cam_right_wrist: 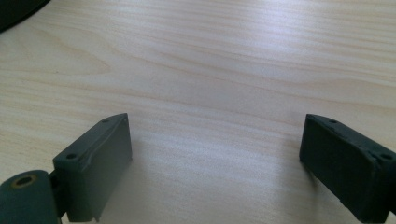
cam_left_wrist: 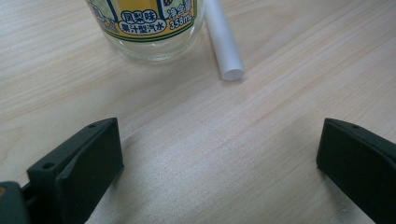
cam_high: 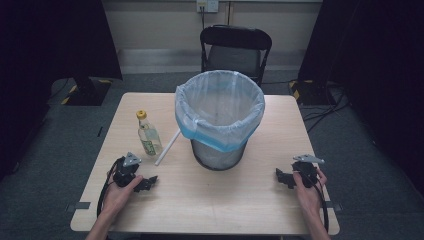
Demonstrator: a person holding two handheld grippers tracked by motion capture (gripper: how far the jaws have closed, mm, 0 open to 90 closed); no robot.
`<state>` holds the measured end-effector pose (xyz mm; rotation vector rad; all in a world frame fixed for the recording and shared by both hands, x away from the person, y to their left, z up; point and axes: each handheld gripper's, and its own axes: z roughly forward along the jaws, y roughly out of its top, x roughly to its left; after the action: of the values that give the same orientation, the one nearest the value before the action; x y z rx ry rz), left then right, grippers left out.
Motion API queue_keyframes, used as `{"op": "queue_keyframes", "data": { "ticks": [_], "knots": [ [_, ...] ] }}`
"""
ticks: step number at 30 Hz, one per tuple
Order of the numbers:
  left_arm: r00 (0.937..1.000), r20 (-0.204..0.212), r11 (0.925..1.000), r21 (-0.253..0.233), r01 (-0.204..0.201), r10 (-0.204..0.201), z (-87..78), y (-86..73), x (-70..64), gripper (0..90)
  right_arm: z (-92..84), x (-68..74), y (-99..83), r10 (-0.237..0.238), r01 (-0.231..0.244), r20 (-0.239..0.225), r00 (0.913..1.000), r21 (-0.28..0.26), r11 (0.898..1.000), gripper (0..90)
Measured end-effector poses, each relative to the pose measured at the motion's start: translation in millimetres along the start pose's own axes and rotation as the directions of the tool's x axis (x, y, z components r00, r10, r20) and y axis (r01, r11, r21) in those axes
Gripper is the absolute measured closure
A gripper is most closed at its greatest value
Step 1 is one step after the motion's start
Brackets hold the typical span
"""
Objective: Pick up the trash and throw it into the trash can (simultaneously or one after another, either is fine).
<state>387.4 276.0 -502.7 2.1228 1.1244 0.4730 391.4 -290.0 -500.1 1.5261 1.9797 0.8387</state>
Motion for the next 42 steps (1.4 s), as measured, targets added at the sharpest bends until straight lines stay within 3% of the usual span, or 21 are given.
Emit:
{"op": "queue_keyframes", "data": {
  "ticks": [11,17,19,21,26,29,30,34,37,42],
  "knots": [
    [1.0000,-0.003,0.9998,0.022,-0.001,0.001,-0.8,3.0,1.4,2.4,-0.5,-0.7,-0.4,-0.010,0.010,-0.008,0.9999,0.000,1.000,8.3],
    [0.9996,-0.017,0.9997,-0.003,0.025,-0.025,-3.2,3.0,2.4,10.9,-0.7,-0.4,-0.6,-0.008,0.008,-0.008,0.9999,0.001,1.000,8.3],
    [0.9997,-0.019,0.9999,-0.007,0.014,-0.014,-5.2,3.5,3.4,19.3,-0.7,-0.5,-0.6,-0.008,0.008,-0.007,0.9999,0.000,1.000,8.3],
    [0.9994,-0.012,0.9992,-0.024,0.032,-0.033,-5.9,3.6,3.0,15.0,-0.7,-0.5,-0.6,-0.008,0.008,-0.007,0.9999,0.000,1.000,8.3],
    [0.9986,-0.004,0.9969,-0.060,0.051,-0.052,-10.0,5.8,4.3,16.8,-0.7,-0.5,-0.6,-0.009,0.009,-0.007,0.9999,0.000,1.000,8.3],
    [0.9971,-0.005,0.9898,-0.122,0.074,-0.075,-18.0,7.1,7.5,17.5,-0.7,-0.5,-0.6,-0.009,0.009,-0.007,0.9999,0.000,1.000,8.3],
    [0.9957,-0.032,0.9793,-0.186,0.080,-0.087,-25.5,7.7,10.6,17.8,-0.7,-0.5,-0.6,-0.009,0.009,-0.008,0.9999,0.000,1.000,8.3],
    [0.9938,0.002,0.9710,-0.213,0.109,-0.111,-31.8,10.7,19.1,16.2,-0.7,-0.5,-0.6,-0.008,0.008,-0.008,0.9999,0.000,1.000,8.3],
    [0.9947,0.018,0.9708,-0.217,0.103,-0.102,-32.4,15.4,19.6,16.2,-0.6,-0.6,-0.5,-0.009,0.009,-0.008,0.9999,0.000,1.000,8.3],
    [0.9988,0.024,0.9760,-0.213,0.047,-0.042,-29.0,29.2,15.1,16.2,-0.6,-0.6,-0.5,-0.009,0.009,-0.008,0.9999,0.000,1.000,8.3]
  ]
}}
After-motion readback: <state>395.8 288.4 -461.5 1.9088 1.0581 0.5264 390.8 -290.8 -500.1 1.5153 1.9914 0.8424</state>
